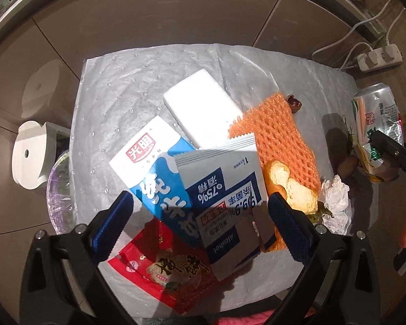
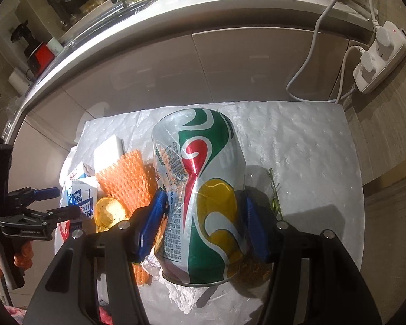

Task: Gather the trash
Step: 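Drop the small white carton into the bin with left tool while right holds can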

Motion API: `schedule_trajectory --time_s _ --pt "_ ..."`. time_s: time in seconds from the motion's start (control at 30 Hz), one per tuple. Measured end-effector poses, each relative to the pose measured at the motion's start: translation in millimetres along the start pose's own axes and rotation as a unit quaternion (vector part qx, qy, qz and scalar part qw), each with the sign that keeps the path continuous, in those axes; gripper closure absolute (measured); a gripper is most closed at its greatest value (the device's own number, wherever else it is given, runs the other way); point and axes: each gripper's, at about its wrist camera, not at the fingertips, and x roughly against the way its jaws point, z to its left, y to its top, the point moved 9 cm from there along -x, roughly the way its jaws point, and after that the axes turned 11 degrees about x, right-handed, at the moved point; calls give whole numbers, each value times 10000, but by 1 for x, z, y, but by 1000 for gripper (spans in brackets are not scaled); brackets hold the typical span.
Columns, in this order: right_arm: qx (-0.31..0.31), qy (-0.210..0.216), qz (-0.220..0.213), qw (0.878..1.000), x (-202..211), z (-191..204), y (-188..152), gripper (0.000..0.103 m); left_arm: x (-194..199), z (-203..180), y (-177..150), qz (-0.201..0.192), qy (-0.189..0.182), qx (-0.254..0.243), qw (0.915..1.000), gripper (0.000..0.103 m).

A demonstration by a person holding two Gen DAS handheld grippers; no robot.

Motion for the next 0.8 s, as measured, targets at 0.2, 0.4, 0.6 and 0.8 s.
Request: schedule_trajectory --time_s 0.2,0.4,0.6,0.8 --pt "-28 24 33 10000 0 -1 -5 45 -10 -3 0 79 161 -124 9998 23" --pt "-77 56 9 10000 -2 -1 -3 45 -5 -2 4 -79 371 -369 9986 67" --pt "-24 20 -52 10000 -1 4 2 45 8 1 7 -123 114 -223 9996 98" --pt "76 39 -157 9998 9 16 10 46 35 -5 5 -332 -294 -144 9989 101"
